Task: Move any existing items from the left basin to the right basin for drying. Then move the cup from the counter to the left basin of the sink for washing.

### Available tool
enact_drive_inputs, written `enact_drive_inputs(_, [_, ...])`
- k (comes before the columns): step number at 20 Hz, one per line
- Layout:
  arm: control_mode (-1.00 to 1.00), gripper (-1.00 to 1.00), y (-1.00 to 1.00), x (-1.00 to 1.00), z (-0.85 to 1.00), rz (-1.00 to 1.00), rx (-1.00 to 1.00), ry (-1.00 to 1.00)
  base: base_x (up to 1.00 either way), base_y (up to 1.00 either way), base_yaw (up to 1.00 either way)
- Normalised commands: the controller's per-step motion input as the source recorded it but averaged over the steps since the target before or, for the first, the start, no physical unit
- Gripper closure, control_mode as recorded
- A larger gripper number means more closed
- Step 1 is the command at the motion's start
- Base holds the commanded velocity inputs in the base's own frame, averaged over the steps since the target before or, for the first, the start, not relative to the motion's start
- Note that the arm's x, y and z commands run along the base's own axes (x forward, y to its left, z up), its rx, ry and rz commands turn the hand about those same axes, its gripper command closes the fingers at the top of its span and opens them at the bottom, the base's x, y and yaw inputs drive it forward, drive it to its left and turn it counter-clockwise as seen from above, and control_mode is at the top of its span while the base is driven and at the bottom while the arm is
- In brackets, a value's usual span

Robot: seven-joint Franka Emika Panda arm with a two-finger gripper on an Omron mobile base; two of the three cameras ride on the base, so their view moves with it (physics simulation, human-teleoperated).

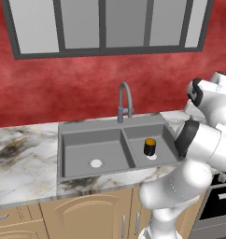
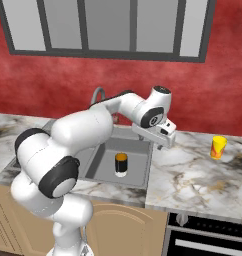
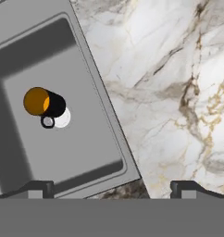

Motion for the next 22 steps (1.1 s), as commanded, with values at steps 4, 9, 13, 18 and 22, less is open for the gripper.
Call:
enact_drive_inputs(4, [-1.0,-1.0,-0.33,0.0,0.05,-0.06,-0.01,0.0,0.0,0.0,0.0])
enact_drive_inputs(9, [-1.0,-1.0,-0.4,0.0,0.06,-0.04,-0.03,0.0,0.0,0.0,0.0])
enact_drive_inputs(13, [-1.0,-1.0,-0.37,0.05,0.04,-0.04,-0.03,0.0,0.0,0.0,0.0])
enact_drive_inputs(18, [-1.0,-1.0,-0.36,0.07,0.03,-0.03,-0.02,-0.01,0.0,0.0,0.0])
enact_drive_inputs(22, [-1.0,-1.0,-0.33,0.08,0.03,-0.03,-0.01,-0.03,0.0,0.0,0.0])
